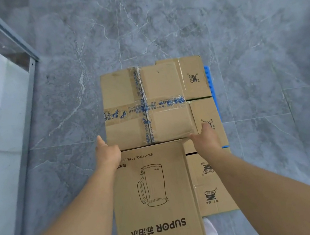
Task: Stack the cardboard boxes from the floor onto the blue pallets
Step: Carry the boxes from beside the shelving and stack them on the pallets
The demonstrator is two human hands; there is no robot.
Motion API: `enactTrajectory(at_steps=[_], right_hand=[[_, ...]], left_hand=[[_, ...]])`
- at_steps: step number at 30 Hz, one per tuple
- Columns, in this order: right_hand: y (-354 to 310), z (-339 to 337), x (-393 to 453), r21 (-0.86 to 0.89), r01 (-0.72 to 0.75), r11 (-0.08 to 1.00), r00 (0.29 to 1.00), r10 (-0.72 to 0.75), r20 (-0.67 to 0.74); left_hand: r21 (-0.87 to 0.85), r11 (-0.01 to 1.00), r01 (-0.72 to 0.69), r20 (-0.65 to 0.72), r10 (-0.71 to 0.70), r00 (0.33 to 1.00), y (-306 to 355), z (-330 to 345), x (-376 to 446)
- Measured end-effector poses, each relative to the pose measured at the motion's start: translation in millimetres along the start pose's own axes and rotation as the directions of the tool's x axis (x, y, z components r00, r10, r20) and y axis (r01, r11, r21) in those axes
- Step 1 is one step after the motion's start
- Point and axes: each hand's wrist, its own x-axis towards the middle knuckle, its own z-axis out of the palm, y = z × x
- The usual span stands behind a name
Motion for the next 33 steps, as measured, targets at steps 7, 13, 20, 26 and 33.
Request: enactTrajectory(at_steps=[7,13,20,26,33], right_hand=[[-5.6,-41.7,-64.2,-0.082,0.116,0.99,0.993,-0.113,0.041],[-20.9,-78.8,-135.7,-0.159,0.279,0.947,0.955,-0.256,0.15],[-34.0,-119.5,-208.4,-0.274,0.45,0.85,0.888,-0.392,0.241],[-30.7,-135.0,-263.8,-0.311,0.622,0.719,0.779,-0.525,0.343],[-30.0,-109.8,-321.9,-0.328,0.76,0.561,0.647,-0.607,0.463]], left_hand=[[-0.053,0.998,-0.036,-0.011,0.036,0.999,3.1,-30.8,-80.8],[-0.095,0.994,-0.05,-0.034,0.047,0.998,2.8,-57.0,-170.3],[-0.131,0.988,-0.086,-0.106,0.072,0.992,5.0,-72.4,-267.2],[-0.212,0.971,-0.113,-0.197,0.071,0.978,-16.8,-84.3,-338.5],[-0.208,0.973,-0.098,-0.358,0.018,0.934,-76.5,-108.2,-387.3]])
